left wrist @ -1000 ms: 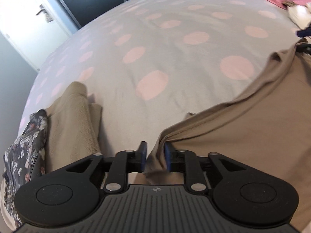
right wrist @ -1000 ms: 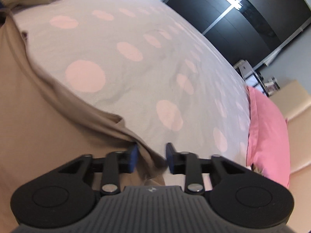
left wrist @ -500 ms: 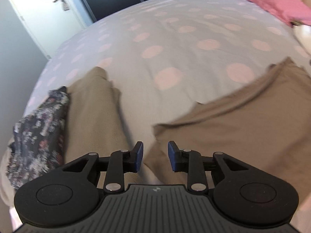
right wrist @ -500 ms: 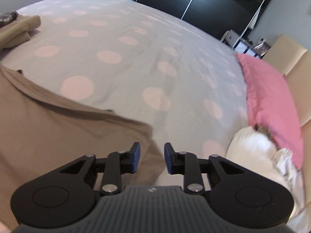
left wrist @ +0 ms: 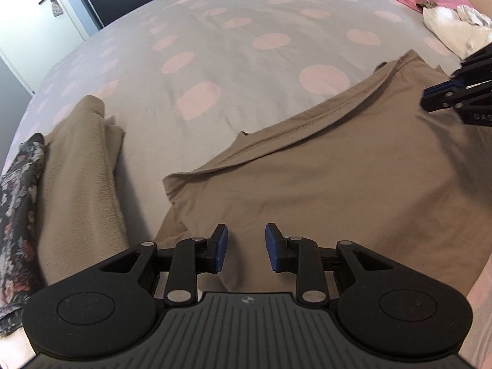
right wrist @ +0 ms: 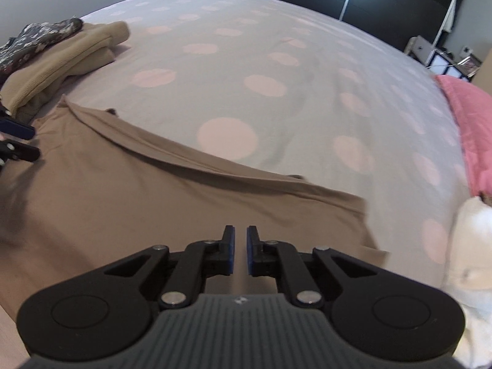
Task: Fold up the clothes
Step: 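Lower the folded side onto the shirt and open both grippers, then move both grippers back over the folded brown shirt's hem end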
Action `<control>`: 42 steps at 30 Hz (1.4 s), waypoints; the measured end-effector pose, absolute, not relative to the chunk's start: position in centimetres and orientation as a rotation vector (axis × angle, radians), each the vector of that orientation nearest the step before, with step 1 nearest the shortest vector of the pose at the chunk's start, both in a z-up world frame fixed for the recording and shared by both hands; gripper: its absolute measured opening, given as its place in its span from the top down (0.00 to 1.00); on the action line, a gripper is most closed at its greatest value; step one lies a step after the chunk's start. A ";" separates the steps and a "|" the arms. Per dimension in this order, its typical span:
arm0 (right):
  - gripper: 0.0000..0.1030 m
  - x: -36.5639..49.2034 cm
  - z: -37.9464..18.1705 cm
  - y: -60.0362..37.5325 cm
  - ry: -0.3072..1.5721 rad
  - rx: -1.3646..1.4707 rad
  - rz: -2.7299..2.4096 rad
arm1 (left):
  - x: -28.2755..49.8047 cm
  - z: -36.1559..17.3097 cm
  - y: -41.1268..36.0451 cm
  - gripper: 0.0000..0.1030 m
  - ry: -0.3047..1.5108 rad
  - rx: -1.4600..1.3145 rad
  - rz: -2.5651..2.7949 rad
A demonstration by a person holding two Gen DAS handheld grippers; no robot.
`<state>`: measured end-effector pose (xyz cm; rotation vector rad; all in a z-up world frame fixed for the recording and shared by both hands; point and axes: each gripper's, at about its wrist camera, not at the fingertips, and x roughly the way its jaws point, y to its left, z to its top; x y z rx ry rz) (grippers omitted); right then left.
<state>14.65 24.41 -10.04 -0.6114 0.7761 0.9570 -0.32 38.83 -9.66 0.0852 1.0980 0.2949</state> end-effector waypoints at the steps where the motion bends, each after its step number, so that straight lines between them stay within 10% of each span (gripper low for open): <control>1: 0.91 14.7 -10.0 24.7 0.775 -0.605 0.957 | -0.2 -9.9 39.1 0.75 1.093 0.083 0.298; 19: 0.79 16.4 -8.3 28.6 0.706 -0.460 0.872 | -1.9 -8.1 42.5 0.75 0.926 0.071 0.469; 42: 0.70 8.7 -4.8 6.3 0.864 -0.401 0.670 | -14.4 -1.3 33.2 0.75 0.965 0.068 0.368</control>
